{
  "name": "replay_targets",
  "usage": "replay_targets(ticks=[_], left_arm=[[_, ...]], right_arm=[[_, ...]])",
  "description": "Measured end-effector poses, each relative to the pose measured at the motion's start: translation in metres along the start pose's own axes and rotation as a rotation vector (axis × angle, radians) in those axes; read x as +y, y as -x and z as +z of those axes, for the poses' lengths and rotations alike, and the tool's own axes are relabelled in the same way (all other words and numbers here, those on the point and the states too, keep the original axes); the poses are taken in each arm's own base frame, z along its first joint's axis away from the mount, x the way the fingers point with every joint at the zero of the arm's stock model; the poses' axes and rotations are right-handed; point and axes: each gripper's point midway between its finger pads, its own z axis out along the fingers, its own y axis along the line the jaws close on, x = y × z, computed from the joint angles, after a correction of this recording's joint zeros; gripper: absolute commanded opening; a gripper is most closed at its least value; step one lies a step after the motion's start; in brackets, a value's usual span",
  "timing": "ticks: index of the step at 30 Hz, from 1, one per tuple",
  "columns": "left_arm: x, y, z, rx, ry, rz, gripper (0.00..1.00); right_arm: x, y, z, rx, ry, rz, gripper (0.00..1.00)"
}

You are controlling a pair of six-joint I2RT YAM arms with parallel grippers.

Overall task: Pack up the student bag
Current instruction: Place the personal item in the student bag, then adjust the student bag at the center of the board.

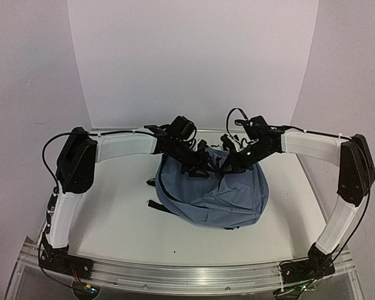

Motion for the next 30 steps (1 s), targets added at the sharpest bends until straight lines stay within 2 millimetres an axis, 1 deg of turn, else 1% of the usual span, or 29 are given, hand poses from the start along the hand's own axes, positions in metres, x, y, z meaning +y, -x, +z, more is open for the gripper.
replay_targets(ticks=[4,6,8,11,13,15,20,23,24,25,28,29,30], left_arm=[[0.0,-0.003,-0.009,-0.007,0.063,0.029,0.35],[0.002,-0.006,-0.01,0.0,0.105,0.038,0.34],[-0.003,-0.006,-0.009,0.002,0.125,0.059,0.34],[-0.011,-0.006,-0.003,0.002,0.142,0.099,0.34],[-0.012,-0.01,0.003,0.013,0.153,0.115,0.35],[-0.012,-0.015,0.009,0.03,0.166,0.131,0.37],[-0.001,-0.027,0.025,0.077,0.22,0.15,0.38],[0.007,-0.031,0.032,0.094,0.248,0.153,0.38],[0.008,-0.033,0.033,0.099,0.256,0.154,0.36],[0.01,-0.034,0.035,0.104,0.263,0.156,0.31],[0.012,-0.033,0.038,0.107,0.285,0.164,0.09],[0.013,-0.033,0.039,0.107,0.293,0.164,0.03],[0.013,-0.033,0.039,0.106,0.3,0.164,0.01]], right_arm=[[-0.016,-0.007,0.003,-0.002,-0.01,0.052,0.0],[-0.024,-0.011,0.003,-0.001,-0.021,0.086,0.0],[-0.032,-0.013,0.003,-0.003,-0.035,0.121,0.0],[-0.043,-0.018,0.004,-0.003,-0.065,0.166,0.0],[-0.048,-0.021,0.006,-0.003,-0.083,0.193,0.0],[-0.05,-0.02,0.006,-0.013,-0.097,0.206,0.0],[-0.051,-0.018,0.006,-0.022,-0.104,0.235,0.0],[-0.051,-0.018,0.006,-0.023,-0.103,0.246,0.0],[-0.051,-0.018,0.006,-0.024,-0.102,0.247,0.0],[-0.051,-0.019,0.006,-0.024,-0.102,0.249,0.0],[-0.051,-0.018,0.006,-0.024,-0.1,0.25,0.0],[-0.051,-0.018,0.006,-0.024,-0.1,0.25,0.0],[-0.051,-0.018,0.006,-0.024,-0.098,0.25,0.0]])
